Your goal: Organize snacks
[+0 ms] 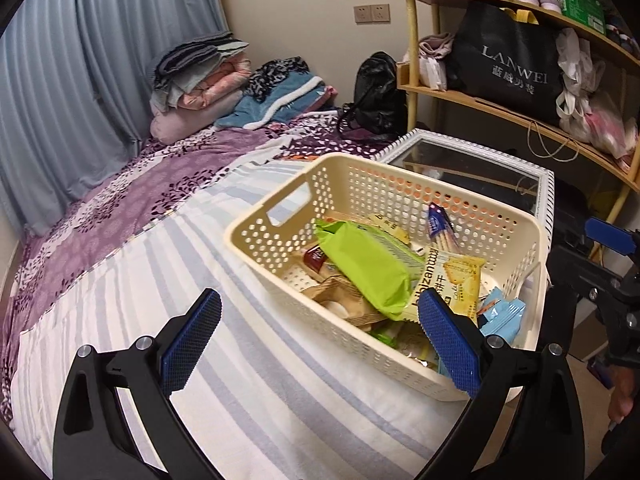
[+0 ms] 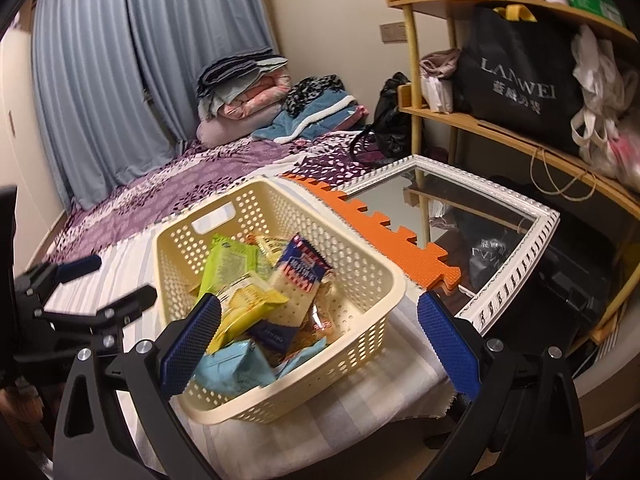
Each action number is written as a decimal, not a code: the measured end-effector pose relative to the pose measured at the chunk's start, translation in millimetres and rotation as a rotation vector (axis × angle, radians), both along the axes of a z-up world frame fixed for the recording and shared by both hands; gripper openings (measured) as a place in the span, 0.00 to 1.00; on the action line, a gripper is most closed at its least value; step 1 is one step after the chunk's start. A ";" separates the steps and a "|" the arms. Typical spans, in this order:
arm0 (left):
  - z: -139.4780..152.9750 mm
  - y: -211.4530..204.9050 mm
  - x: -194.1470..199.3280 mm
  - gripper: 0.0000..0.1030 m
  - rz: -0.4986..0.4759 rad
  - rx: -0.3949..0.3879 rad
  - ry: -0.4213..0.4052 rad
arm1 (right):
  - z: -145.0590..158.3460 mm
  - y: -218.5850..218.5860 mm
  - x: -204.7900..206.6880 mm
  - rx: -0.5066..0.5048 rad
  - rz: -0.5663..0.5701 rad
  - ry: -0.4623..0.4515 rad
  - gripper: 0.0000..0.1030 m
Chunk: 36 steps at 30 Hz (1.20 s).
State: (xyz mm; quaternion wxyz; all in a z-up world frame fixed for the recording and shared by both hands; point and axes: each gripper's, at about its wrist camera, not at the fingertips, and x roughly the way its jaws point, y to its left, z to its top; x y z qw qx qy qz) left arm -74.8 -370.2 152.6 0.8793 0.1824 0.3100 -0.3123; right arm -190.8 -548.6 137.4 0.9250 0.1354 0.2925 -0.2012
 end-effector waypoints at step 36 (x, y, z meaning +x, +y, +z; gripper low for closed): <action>-0.4 3.8 -24.1 0.97 0.084 0.198 -0.177 | -13.3 54.1 -3.4 -0.095 0.129 0.084 0.95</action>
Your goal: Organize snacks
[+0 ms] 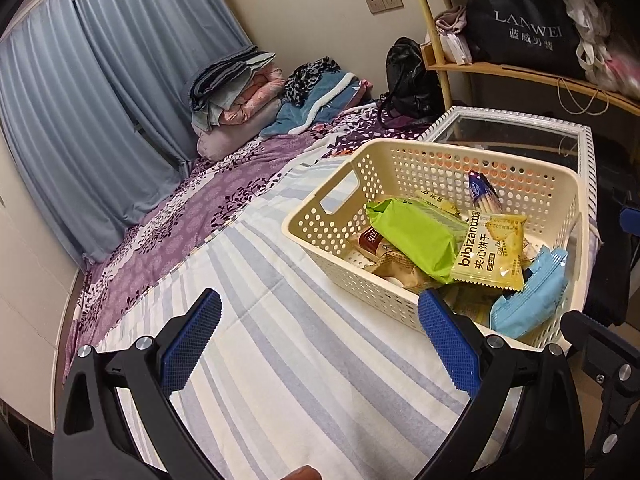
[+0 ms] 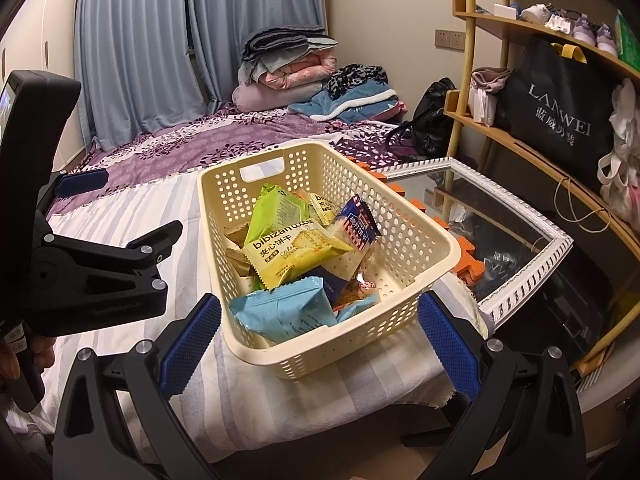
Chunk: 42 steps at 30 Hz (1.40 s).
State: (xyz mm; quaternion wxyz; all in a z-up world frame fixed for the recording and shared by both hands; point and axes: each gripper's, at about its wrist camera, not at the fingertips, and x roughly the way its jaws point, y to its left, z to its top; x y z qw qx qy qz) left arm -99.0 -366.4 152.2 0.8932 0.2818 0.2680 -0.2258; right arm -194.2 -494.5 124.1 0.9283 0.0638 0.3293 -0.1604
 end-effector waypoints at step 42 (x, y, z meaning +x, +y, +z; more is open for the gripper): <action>-3.4 1.9 9.3 0.97 -0.011 0.012 0.033 | -4.1 -2.9 14.0 0.027 0.011 -0.003 0.95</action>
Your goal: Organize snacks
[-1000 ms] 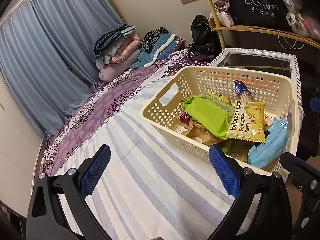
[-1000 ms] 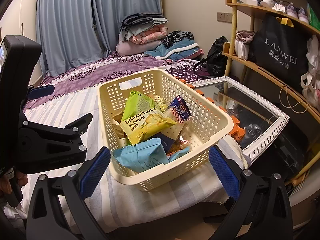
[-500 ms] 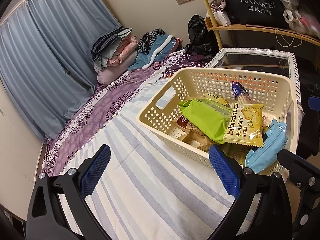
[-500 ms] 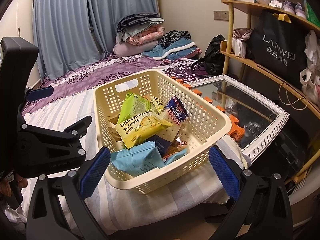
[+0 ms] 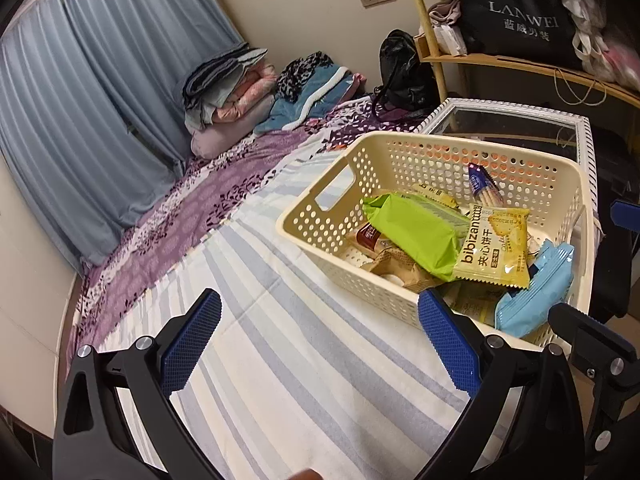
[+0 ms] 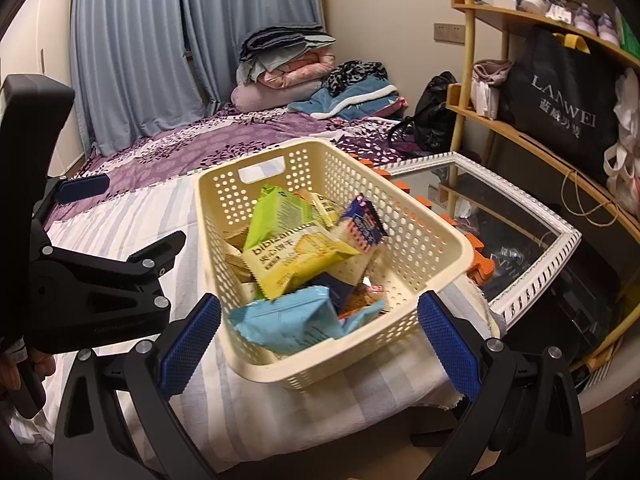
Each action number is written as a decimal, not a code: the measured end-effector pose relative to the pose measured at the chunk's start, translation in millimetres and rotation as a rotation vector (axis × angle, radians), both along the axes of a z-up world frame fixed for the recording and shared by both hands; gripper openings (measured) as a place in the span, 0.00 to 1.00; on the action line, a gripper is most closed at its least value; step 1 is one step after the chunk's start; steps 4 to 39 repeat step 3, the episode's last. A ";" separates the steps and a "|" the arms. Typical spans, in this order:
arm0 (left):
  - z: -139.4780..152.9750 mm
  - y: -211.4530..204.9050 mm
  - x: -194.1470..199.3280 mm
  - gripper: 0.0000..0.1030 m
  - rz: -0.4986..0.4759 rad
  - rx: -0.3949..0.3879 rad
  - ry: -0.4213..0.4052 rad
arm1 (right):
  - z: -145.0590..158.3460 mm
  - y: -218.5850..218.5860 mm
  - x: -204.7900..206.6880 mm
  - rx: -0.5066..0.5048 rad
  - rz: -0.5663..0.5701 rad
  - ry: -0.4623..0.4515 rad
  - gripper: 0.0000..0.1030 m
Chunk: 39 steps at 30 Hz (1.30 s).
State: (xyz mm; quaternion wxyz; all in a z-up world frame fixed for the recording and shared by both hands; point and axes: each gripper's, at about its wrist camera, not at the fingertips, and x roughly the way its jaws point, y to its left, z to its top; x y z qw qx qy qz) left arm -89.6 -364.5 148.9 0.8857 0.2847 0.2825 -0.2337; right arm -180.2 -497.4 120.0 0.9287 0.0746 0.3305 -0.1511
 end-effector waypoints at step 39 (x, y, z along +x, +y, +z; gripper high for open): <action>1.3 14.8 6.9 0.97 0.030 -0.022 0.021 | 4.0 9.5 4.3 -0.005 0.021 -0.004 0.95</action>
